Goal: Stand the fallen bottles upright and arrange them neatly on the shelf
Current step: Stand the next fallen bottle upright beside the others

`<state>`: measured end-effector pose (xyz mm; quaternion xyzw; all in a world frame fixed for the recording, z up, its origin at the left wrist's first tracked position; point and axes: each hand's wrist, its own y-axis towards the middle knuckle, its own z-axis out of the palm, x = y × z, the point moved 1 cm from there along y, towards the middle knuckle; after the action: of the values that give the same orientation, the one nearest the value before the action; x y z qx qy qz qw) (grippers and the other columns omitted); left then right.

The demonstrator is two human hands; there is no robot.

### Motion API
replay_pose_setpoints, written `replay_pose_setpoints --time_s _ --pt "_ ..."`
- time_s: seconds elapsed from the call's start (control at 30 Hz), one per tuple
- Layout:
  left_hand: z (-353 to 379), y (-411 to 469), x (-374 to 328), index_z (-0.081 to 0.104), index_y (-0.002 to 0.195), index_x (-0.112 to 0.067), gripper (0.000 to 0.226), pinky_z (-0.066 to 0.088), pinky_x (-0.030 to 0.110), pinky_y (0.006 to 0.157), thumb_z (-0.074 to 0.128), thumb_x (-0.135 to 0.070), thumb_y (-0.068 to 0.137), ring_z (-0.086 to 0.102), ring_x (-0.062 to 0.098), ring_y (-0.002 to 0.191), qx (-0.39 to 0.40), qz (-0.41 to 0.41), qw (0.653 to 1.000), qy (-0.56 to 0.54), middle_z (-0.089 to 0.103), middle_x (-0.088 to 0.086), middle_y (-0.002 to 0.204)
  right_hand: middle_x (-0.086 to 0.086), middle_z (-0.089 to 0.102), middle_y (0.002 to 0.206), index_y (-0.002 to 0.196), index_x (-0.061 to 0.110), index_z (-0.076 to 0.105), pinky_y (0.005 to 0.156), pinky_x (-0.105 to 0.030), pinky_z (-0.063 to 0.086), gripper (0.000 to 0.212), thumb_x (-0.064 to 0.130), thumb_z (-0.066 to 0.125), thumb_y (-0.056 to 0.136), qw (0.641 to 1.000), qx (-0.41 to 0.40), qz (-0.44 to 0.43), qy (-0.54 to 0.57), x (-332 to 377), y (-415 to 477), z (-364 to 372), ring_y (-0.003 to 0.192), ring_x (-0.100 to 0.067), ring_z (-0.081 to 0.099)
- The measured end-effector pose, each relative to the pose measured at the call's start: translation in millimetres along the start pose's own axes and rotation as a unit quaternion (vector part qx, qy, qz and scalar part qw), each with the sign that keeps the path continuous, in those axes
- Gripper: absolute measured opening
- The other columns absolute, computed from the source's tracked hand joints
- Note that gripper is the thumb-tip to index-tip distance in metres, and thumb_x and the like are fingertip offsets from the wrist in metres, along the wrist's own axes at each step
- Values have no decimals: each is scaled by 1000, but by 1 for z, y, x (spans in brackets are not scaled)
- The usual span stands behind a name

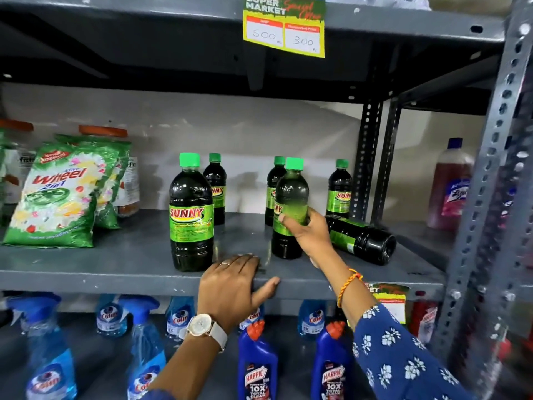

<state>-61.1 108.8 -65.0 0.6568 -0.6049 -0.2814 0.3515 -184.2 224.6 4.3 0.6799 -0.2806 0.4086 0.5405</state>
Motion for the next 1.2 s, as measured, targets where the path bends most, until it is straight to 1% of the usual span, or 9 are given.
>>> replay_pose_setpoints --time_s 0.13,0.23,0.3,0.4,0.5,0.7,0.87,1.03,1.2 --pt "0 0 0 72 88 -15 55 52 29 68 43 -61 82 69 20 81 7 -2 1000 0 74 2 89 4 68 91 94 27 60 88 -35 52 26 30 73 72 1000 21 8 -18 -6 0 -1 95 -18 65" --pt "0 -1 0 72 89 -15 54 51 30 68 43 -60 82 69 20 82 8 -4 1000 2 74 2 91 -2 55 116 118 21 45 96 -33 47 85 59 79 49 993 20 4 -114 -11 -2 2 111 -17 53" --pt "0 -2 -1 72 88 -16 49 50 29 67 43 -55 84 69 19 82 -2 -5 1000 4 74 2 90 -6 42 120 119 13 35 96 -31 44 99 49 86 42 985 -7 0 -170 -11 -4 1 111 -16 46" --pt "2 -2 -1 73 88 -17 41 48 28 66 39 -41 88 69 18 82 -26 -8 1000 -4 74 0 90 -11 54 114 109 13 38 84 -28 47 74 17 87 53 994 2 22 -110 -9 -5 -4 105 -23 56" --pt "4 -2 -1 73 88 -16 39 49 29 67 38 -34 88 69 18 82 -40 -7 999 -8 74 0 90 -14 62 117 108 15 48 79 -20 47 52 -7 72 67 995 80 61 4 -10 -8 -9 108 -25 59" --pt "3 -1 -1 72 86 -18 37 47 29 67 39 -35 88 69 19 79 -49 -9 999 -6 74 -1 88 -7 63 106 98 19 52 81 -23 48 49 3 80 62 998 49 30 -11 -9 -9 -5 98 -16 59" --pt "-1 -1 -2 71 84 -17 37 44 29 61 39 -35 88 68 21 71 -47 -9 999 11 73 1 82 -14 59 121 118 4 47 92 -30 43 50 -4 68 74 995 60 83 -5 -6 -14 -9 109 -21 55" --pt "2 -3 -2 70 85 -16 38 44 31 61 38 -36 90 67 24 72 -31 -16 999 5 73 2 83 -10 62 110 107 11 53 81 -19 48 42 -1 71 72 995 62 72 15 -4 -18 -12 96 -14 59" --pt "1 -3 -2 71 86 -16 38 43 30 62 38 -36 90 67 22 75 -34 -14 999 4 73 2 85 -10 65 110 102 14 52 90 -35 50 56 15 85 57 996 5 53 -66 -12 -16 -10 103 -22 62"
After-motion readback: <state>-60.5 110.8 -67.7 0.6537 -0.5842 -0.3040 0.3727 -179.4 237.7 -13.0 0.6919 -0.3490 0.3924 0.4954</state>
